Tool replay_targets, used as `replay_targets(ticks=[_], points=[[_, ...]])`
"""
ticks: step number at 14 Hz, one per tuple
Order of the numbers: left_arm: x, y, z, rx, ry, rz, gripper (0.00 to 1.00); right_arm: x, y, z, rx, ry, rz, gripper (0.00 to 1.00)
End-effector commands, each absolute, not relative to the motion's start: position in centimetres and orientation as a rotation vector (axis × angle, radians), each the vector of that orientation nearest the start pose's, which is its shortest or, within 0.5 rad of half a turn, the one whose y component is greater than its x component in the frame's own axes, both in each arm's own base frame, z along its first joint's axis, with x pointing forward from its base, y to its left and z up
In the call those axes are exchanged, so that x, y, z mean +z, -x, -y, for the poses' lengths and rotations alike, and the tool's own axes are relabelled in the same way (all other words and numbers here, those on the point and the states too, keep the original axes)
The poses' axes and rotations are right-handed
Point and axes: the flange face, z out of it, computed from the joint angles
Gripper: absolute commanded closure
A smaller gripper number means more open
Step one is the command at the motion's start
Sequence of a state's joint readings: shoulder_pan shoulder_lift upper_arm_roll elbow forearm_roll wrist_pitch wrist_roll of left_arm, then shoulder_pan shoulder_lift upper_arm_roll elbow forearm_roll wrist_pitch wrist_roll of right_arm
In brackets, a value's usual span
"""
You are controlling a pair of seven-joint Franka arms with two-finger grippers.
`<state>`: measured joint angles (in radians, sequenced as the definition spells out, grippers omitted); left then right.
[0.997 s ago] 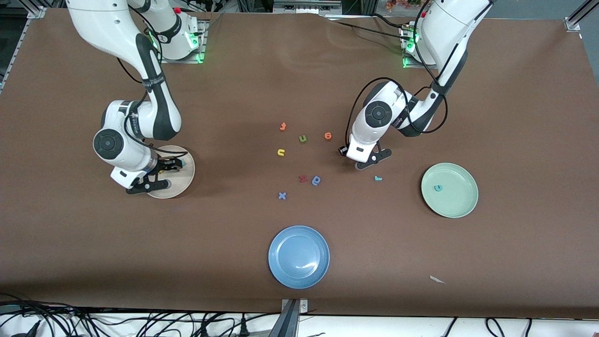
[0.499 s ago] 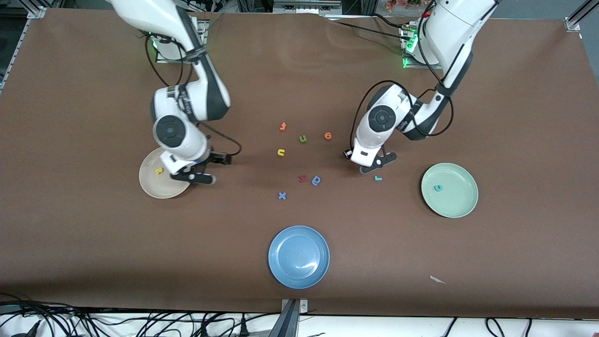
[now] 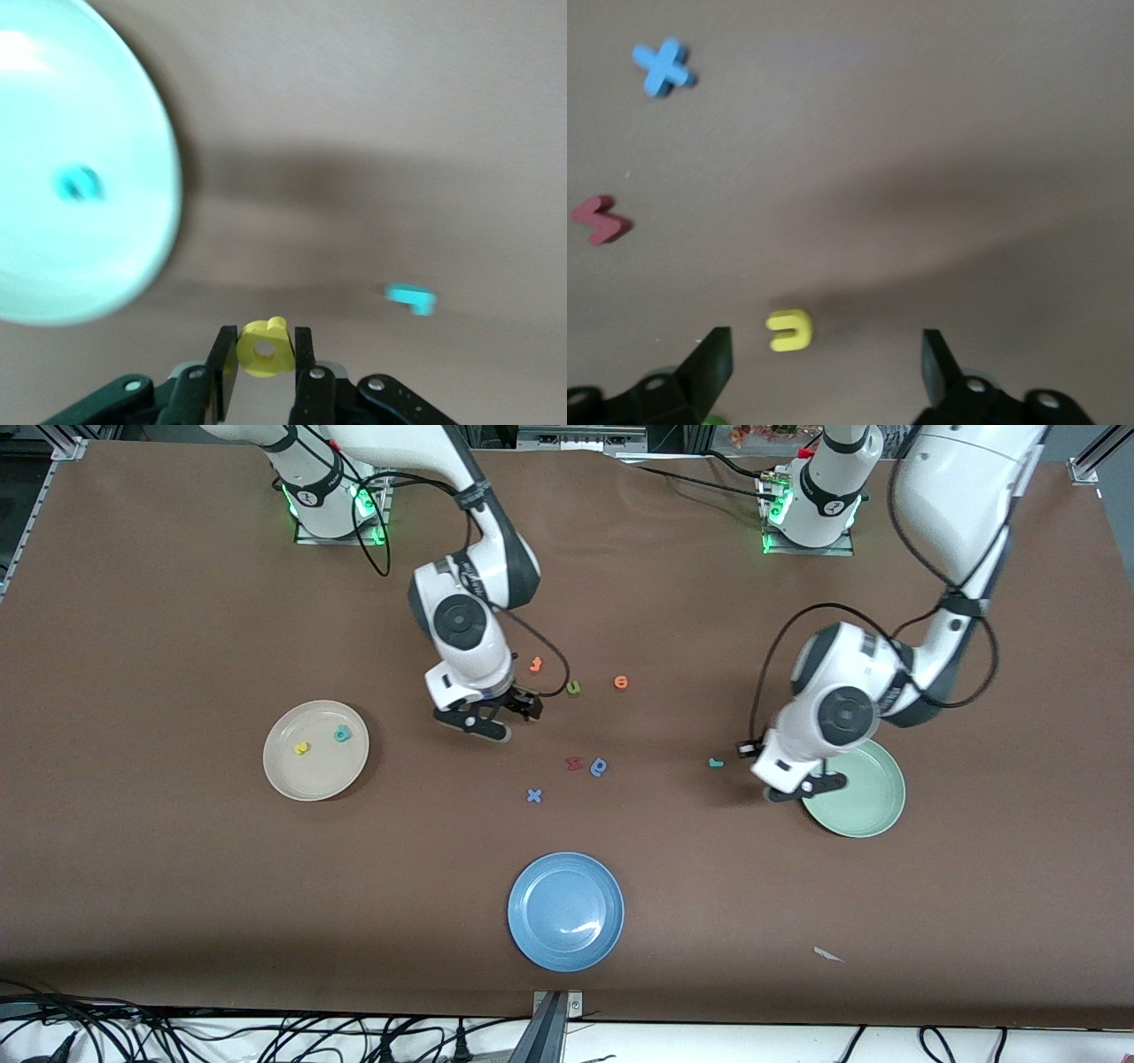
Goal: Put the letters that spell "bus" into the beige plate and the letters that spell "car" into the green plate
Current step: 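Drop the letter on the green plate while the right gripper reaches the 2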
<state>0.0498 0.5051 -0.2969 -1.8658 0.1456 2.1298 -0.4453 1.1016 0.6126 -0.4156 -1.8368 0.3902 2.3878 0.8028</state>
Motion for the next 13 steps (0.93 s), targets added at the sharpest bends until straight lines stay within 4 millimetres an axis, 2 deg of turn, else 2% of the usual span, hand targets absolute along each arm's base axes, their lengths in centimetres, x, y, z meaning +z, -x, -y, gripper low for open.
replay_targets(ticks=[1, 2, 3, 5, 6, 7, 8, 9, 11, 13], points=[[24.2, -60.8, 5.9, 0.336, 3.067, -0.089, 0.76, 19.3, -48.5, -43.8, -0.050, 3.059, -0.553, 0.39], [24.0, -61.0, 3.7, 0.333, 3.056, -0.134, 0.76, 19.0, -48.6, -44.0, -0.062, 3.058, -0.547, 0.42], [23.5, -61.1, 2.7, 0.325, 3.046, -0.194, 0.72, 18.9, -48.9, -44.5, -0.076, 3.054, -0.540, 0.44], [22.5, -61.5, 1.7, 0.297, 3.059, -0.178, 0.08, 19.2, -48.6, -45.8, -0.056, 3.020, -0.557, 0.45], [22.7, -61.6, 1.9, 0.291, 3.066, -0.160, 0.00, 19.1, -48.4, -45.9, -0.048, 3.020, -0.560, 0.45], [23.0, -61.8, 2.1, 0.286, 3.091, -0.098, 0.00, 18.9, -48.1, -46.1, -0.042, 3.023, -0.556, 0.45], [23.9, -62.7, 3.0, 0.256, 3.126, -0.018, 0.00, 18.5, -48.1, -45.9, -0.038, 3.031, -0.560, 0.45], [23.8, -63.2, 4.0, 0.257, 3.149, 0.072, 0.00, 18.0, -48.0, -45.7, -0.033, 3.038, -0.565, 0.45], [23.5, -64.2, 8.9, 0.242, 3.148, 0.246, 0.00, 17.6, -47.8, -45.4, -0.021, 3.050, -0.559, 0.45], [22.8, -64.1, 12.6, 0.187, 3.153, 0.365, 0.01, 17.3, -47.4, -45.5, -0.014, 3.056, -0.556, 0.46]])
